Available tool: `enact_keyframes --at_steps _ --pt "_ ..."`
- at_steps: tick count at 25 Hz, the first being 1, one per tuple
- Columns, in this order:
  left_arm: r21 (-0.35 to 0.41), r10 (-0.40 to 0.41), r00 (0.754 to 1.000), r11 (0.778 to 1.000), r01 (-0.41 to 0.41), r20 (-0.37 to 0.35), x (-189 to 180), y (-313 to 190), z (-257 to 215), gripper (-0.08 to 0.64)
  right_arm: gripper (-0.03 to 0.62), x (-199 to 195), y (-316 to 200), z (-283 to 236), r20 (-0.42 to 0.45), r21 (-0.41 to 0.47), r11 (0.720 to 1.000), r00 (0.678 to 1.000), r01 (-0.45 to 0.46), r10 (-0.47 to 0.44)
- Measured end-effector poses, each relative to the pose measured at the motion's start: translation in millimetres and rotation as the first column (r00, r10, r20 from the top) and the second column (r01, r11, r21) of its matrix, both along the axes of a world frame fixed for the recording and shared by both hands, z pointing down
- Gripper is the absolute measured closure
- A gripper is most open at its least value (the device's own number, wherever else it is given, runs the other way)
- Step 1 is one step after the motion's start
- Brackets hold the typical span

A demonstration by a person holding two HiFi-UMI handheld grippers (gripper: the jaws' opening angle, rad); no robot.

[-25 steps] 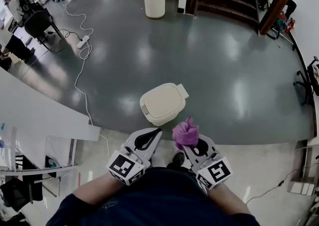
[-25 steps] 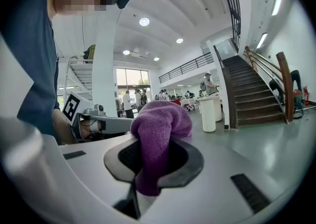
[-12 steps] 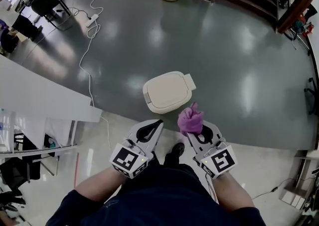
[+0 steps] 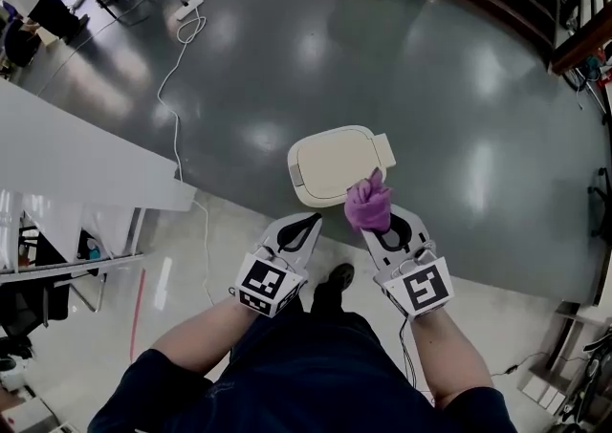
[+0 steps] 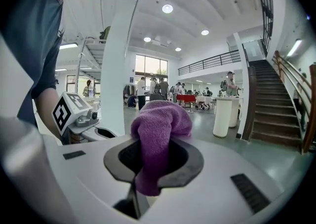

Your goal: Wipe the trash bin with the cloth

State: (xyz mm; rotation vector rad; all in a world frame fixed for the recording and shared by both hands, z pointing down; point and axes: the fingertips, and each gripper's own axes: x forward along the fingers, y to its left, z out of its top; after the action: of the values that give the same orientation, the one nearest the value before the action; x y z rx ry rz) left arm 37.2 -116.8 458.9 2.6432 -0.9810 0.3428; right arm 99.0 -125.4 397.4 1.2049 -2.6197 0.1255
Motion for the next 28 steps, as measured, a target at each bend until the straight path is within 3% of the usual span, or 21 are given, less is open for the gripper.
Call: enact_keyframes --at_steps 7,13,20,25,28 --pt "-0.046 -0.016 0.999 0.999 0.017 0.034 -4 -33 82 0.569 0.522 -18 -53 61 -0.120 -0.005 0.999 0.992 0.043 -0.043" --pt "-0.058 -0.032 0.997 0.998 0.036 0.068 -10 -50 143 0.569 0.522 -42 -93 119 -0.160 -0.024 0.998 0.985 0.061 -0.064" --pt "-0.048 -0.017 0.998 0.999 0.020 0.058 -15 -68 196 0.569 0.522 -73 -136 188 -0.214 -0.070 0.993 0.971 0.098 -0.111" --pt "-0.035 0.012 0.998 0.999 -0.011 0.055 -13 -75 220 0.569 0.522 -93 -166 227 -0.319 -0.075 0.986 0.933 0.150 -0.166" --pt "-0.026 0.016 0.998 1.000 -0.014 0.056 -8 -80 227 0.569 0.522 -103 -179 249 -0.409 -0.085 0.978 0.888 0.192 -0.210"
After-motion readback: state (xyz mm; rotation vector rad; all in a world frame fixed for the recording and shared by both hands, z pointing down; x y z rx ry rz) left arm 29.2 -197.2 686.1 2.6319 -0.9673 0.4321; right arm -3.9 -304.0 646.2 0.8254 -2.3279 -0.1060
